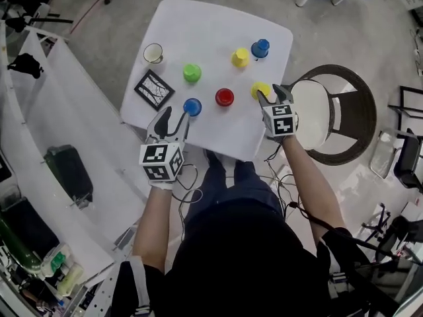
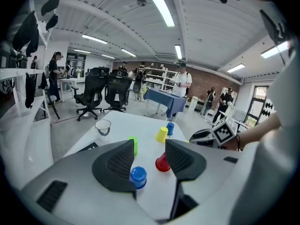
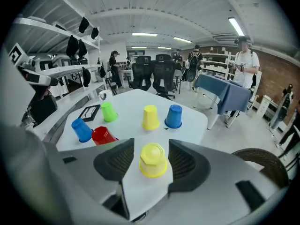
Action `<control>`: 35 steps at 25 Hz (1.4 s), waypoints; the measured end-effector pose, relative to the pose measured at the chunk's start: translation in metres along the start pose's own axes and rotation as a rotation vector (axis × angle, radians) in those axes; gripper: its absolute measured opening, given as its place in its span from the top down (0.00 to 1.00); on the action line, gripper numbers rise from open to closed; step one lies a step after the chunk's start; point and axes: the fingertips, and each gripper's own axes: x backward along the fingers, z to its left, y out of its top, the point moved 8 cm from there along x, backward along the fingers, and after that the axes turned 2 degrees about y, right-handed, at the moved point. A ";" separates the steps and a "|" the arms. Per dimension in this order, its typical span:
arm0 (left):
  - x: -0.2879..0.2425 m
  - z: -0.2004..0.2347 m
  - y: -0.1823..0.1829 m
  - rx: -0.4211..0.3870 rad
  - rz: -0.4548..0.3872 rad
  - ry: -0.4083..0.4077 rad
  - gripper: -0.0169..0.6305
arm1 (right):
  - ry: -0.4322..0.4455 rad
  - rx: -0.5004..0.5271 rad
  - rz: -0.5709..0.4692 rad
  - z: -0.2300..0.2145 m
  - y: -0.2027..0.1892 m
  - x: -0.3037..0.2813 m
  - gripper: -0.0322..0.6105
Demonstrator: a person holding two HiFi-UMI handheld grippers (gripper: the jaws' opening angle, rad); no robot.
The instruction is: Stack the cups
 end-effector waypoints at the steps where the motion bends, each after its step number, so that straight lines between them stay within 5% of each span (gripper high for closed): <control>1: 0.001 -0.002 -0.002 0.001 0.004 0.002 0.65 | 0.002 0.001 0.013 -0.002 -0.005 -0.002 0.59; 17: 0.017 -0.004 -0.026 0.032 0.007 0.073 0.66 | 0.013 0.070 0.086 -0.010 -0.026 -0.031 0.63; 35: 0.028 0.011 -0.036 0.072 0.016 0.105 0.66 | 0.100 0.156 0.045 0.046 -0.010 -0.043 0.63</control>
